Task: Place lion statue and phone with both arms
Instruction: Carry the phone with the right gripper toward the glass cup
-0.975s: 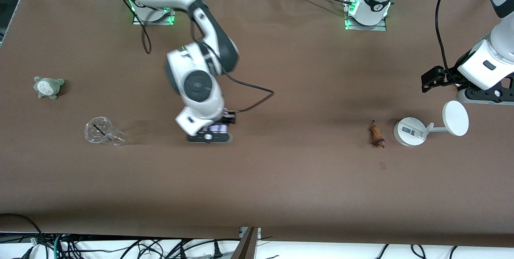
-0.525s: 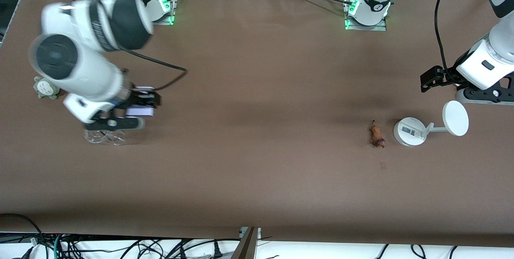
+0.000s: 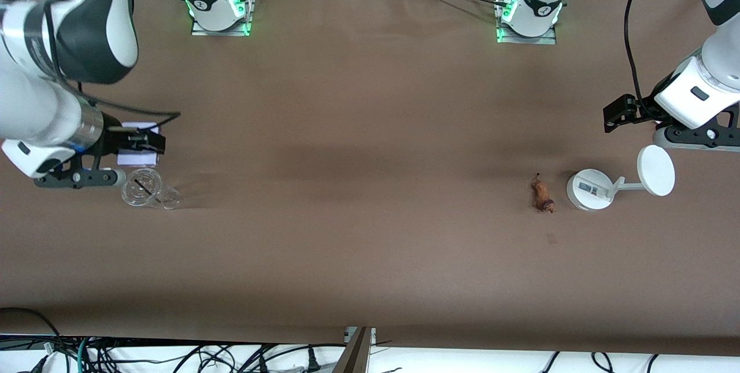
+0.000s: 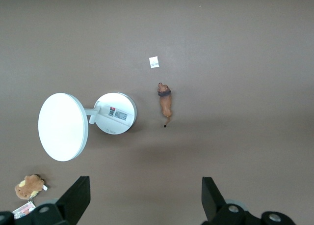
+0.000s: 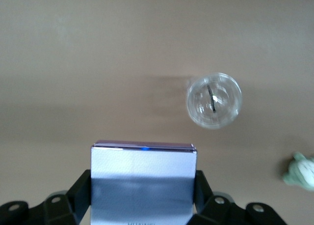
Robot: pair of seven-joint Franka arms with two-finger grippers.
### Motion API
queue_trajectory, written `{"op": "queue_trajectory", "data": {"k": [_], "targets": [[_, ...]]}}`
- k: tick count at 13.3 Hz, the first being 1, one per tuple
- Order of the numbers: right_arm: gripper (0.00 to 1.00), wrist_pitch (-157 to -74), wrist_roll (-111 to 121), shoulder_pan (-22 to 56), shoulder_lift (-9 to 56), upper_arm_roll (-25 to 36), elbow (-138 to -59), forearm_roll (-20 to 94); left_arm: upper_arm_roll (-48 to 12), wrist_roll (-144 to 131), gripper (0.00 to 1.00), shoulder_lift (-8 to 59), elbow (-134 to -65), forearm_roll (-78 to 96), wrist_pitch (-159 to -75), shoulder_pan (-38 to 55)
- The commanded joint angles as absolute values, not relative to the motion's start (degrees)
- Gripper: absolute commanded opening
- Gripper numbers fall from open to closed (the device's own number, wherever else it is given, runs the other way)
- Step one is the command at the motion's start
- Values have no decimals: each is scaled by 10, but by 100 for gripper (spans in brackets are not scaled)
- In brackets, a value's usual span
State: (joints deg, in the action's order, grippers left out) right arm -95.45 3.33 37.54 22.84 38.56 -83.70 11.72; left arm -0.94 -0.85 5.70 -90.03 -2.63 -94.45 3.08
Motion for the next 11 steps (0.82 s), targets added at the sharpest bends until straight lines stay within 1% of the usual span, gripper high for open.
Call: {"op": "queue_trajectory", "data": {"k": [1, 2, 4, 8, 11], "targets": [[0, -1068, 46, 382, 221, 386, -935, 133, -8, -3, 100, 62, -884, -15, -932, 32], [0, -1111, 46, 383, 222, 382, -964, 133, -8, -3, 100, 63, -884, -15, -932, 32], [0, -1172, 46, 383, 235, 367, -997, 133, -8, -3, 100, 63, -884, -15, -932, 33], [0, -1249, 46, 383, 287, 346, -1002, 160, -8, 0, 100, 62, -885, -15, -931, 33], [0, -1287, 61, 379, 317, 332, -1002, 184, -8, 1, 100, 62, -885, -15, -931, 33]]}}
